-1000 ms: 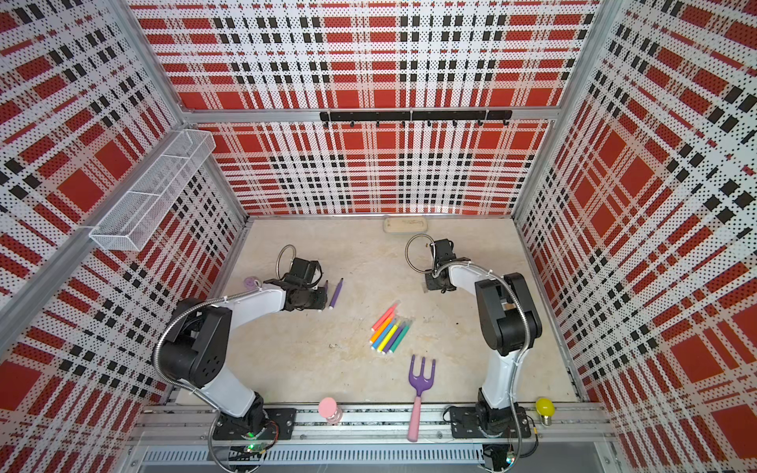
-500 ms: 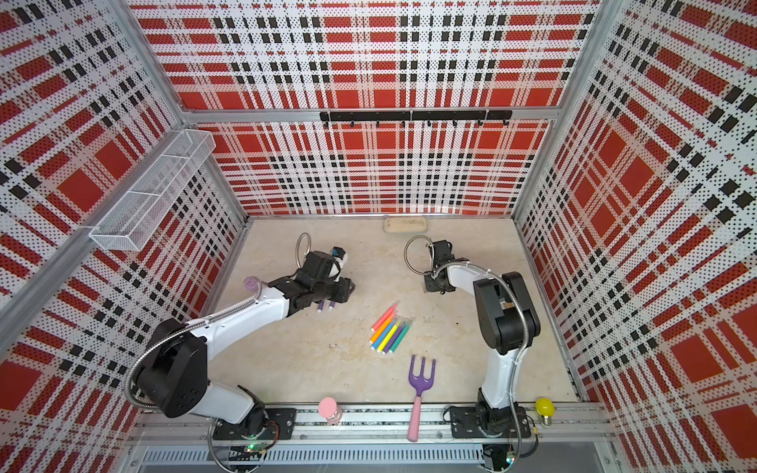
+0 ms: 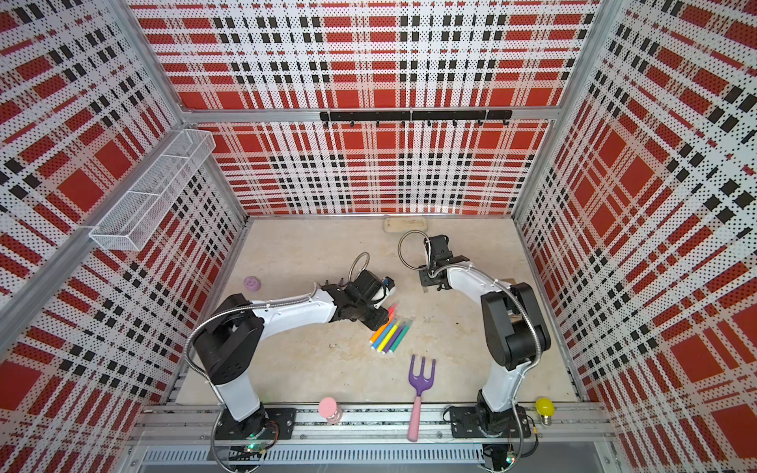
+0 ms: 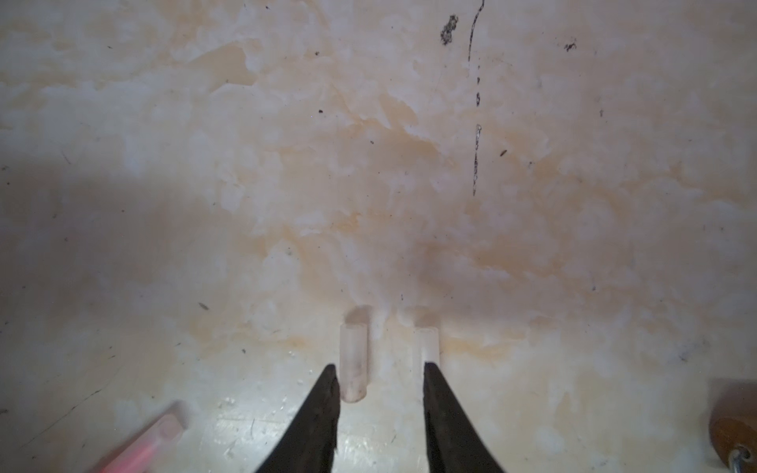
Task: Remove pen caps from pens
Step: Pick up the pen from the center of the table.
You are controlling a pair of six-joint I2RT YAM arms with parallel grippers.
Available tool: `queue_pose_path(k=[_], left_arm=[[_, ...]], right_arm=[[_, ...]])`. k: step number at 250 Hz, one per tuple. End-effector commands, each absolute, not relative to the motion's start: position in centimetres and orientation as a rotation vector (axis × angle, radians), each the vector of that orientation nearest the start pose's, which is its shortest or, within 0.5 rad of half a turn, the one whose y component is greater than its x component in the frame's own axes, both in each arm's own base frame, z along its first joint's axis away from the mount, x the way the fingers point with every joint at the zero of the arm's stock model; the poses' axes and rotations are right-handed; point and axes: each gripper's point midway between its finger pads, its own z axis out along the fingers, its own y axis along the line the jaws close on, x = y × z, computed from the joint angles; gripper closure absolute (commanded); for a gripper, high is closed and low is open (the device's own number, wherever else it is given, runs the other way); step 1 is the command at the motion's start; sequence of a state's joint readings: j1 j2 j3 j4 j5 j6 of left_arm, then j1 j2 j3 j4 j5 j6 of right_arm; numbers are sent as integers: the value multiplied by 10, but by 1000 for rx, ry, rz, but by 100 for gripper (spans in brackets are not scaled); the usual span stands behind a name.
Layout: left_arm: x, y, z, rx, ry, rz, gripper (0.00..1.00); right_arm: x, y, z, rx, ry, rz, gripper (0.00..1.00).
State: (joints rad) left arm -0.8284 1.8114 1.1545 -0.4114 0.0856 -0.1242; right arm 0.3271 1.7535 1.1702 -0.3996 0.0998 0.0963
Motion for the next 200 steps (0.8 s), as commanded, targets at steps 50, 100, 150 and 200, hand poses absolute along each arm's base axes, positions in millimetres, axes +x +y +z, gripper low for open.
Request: queue_pose_path(k=[50, 100, 150, 200], left_arm=[[291, -325, 48, 948, 2539, -342, 54], [294, -323, 39, 944, 2560, -328, 55], [295, -322, 32, 944, 2577, -320, 56], [296, -316, 24, 924, 2606, -308, 58]], right_arm=[[426, 129, 90, -268, 2493, 46, 63], [426, 130, 90, -272, 2492, 46, 63], [427, 131, 93, -272, 2475, 47, 63], [428, 132, 92, -277, 2471, 59, 63]])
